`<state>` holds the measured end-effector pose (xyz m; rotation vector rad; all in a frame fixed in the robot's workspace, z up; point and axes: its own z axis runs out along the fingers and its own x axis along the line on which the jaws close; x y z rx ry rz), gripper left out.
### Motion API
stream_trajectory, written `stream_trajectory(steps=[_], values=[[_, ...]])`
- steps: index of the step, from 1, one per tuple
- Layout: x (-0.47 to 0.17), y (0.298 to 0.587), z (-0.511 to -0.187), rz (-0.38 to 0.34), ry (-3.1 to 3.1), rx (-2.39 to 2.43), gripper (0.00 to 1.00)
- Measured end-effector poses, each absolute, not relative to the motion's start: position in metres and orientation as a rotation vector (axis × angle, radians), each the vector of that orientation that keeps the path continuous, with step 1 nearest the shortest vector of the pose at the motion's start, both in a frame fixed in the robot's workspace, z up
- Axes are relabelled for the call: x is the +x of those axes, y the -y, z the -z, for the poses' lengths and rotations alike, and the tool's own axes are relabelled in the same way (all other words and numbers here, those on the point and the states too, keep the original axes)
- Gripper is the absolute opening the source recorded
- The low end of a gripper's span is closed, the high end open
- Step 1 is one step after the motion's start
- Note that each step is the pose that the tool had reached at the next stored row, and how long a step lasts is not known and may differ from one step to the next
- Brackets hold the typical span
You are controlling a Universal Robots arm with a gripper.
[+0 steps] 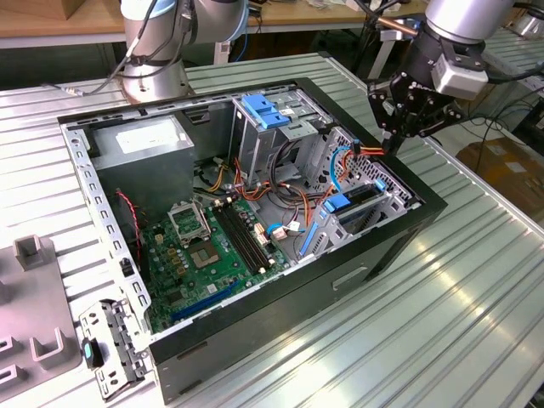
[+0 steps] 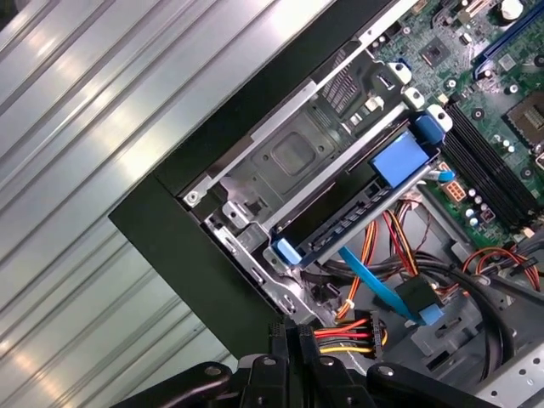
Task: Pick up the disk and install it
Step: 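Insert the first disk wire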
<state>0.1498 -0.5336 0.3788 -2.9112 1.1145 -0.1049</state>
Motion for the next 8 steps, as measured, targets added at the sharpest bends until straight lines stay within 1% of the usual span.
stream_trajectory(steps=[8], values=[[0.1477, 0.5335, -0.3776, 0.107, -1.256, -2.857, 0.16]])
